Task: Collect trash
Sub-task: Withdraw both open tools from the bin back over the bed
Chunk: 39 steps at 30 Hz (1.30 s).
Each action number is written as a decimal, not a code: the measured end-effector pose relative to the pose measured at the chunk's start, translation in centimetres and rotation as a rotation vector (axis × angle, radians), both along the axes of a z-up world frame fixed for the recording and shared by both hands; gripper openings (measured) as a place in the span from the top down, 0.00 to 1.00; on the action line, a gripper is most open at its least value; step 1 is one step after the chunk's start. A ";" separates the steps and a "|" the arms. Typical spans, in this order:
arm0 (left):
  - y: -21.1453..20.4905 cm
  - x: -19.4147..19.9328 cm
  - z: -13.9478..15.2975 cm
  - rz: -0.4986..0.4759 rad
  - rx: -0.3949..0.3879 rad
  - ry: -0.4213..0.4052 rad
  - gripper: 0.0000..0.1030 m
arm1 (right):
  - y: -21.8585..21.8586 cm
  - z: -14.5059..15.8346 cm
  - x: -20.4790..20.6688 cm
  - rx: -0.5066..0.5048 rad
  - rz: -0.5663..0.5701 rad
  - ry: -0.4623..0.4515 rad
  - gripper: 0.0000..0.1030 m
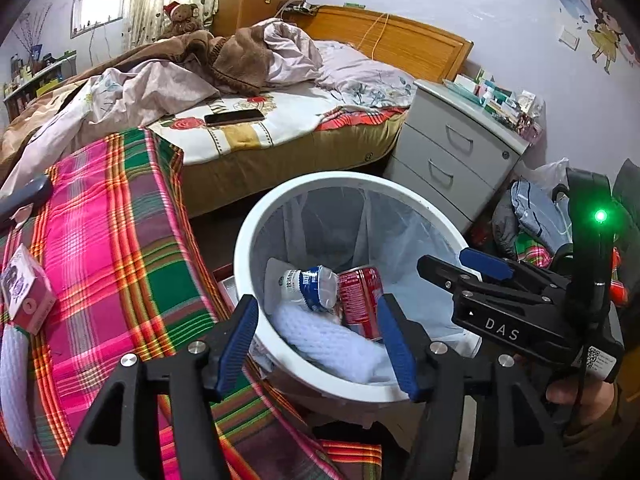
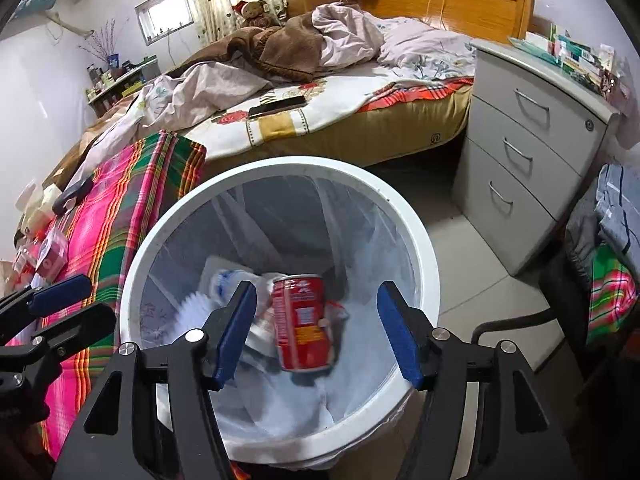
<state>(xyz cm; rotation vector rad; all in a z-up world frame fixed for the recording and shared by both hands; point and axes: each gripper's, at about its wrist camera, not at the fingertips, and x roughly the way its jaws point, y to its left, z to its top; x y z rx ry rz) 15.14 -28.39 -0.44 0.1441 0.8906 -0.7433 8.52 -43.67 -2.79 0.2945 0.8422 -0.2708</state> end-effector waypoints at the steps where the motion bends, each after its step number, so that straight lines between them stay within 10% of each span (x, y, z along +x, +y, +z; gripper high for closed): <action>1: 0.3 -0.1 0.1 0.002 -0.003 -0.002 0.38 | 0.1 0.2 -0.2 0.001 -0.003 -0.011 0.37; 39: 19.6 -1.0 1.7 0.355 -0.017 -0.116 0.38 | 12.3 4.1 1.6 -0.013 0.208 -0.158 0.37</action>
